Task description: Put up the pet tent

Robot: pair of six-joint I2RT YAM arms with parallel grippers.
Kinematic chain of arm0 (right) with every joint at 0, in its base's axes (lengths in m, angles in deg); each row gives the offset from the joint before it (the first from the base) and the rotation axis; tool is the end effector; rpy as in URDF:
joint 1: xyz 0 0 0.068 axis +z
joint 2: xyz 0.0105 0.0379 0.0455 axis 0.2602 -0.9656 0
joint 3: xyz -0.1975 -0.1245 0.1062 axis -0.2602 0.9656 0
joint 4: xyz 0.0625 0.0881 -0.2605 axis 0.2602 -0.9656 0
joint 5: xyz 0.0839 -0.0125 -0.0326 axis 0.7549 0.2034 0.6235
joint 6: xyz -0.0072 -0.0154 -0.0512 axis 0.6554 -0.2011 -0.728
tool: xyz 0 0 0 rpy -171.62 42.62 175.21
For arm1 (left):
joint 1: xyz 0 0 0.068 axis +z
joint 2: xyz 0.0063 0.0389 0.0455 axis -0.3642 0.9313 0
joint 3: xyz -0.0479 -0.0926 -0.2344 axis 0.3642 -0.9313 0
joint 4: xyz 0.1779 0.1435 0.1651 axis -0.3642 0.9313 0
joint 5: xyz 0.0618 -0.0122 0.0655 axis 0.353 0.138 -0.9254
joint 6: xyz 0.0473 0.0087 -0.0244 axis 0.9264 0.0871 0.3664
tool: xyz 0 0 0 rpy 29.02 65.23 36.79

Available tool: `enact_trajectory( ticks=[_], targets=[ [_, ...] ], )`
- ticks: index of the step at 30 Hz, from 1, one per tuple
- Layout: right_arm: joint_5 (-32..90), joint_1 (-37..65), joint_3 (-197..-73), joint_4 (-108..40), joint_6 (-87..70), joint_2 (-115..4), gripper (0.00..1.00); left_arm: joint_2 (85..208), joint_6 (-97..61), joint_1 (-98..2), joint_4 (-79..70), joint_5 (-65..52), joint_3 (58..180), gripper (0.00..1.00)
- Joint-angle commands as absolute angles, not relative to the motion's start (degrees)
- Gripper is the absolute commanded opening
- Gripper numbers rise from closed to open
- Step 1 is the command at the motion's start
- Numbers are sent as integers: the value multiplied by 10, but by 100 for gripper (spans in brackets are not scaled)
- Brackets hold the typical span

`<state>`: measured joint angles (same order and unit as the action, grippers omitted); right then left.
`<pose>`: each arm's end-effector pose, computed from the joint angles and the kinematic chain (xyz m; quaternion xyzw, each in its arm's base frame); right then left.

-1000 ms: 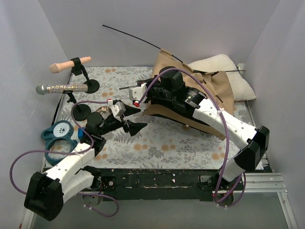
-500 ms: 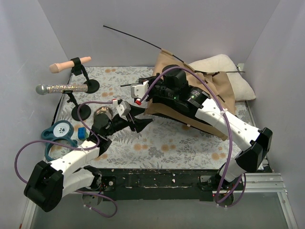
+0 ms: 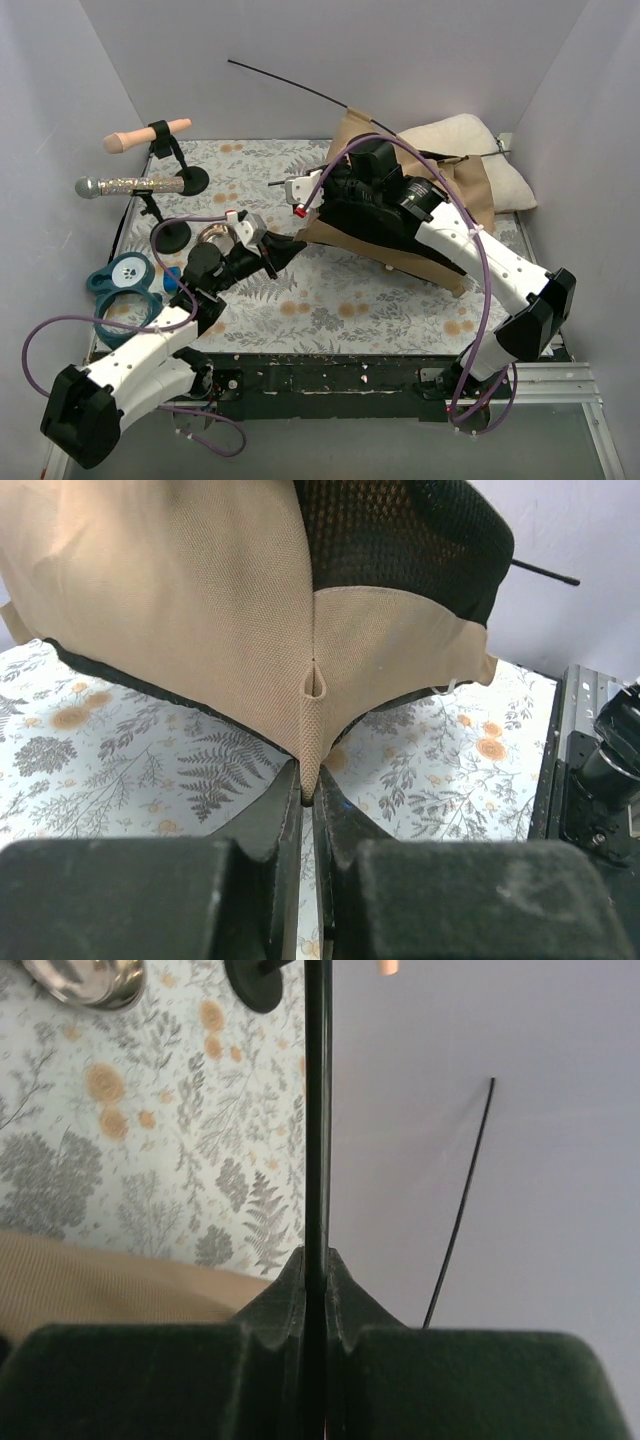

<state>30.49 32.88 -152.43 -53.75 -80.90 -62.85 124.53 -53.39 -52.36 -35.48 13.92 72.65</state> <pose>0.2496 0.2852 0.4125 -0.6895 0.3966 -0.0285 0.6053 0.1973 -0.1384 0.2521 0.0937 0.6681 -0.5810 0.4553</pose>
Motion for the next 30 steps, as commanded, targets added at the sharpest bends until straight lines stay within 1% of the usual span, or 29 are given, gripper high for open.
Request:
enact_trajectory(
  ticks=[1, 6, 13, 22, 30],
  targets=[
    [292, 293, -1525, -641, -874, -587, 1, 1175, -511, -526, -235, 128, 744, 0],
    [327, 285, -1516, -723, -927, -572, 1, 1163, -510, -521, -149, 123, 771, 0],
    [357, 286, -1507, -812, -976, -566, 1, 1163, -514, -507, -121, 134, 785, 0],
    [315, 285, -1489, -834, -1018, -585, 1, 1148, -507, -503, -92, 149, 795, 0],
    [280, 284, -1484, -822, -1014, -604, 1, 1136, -502, -503, -91, 159, 792, 0]
  ],
)
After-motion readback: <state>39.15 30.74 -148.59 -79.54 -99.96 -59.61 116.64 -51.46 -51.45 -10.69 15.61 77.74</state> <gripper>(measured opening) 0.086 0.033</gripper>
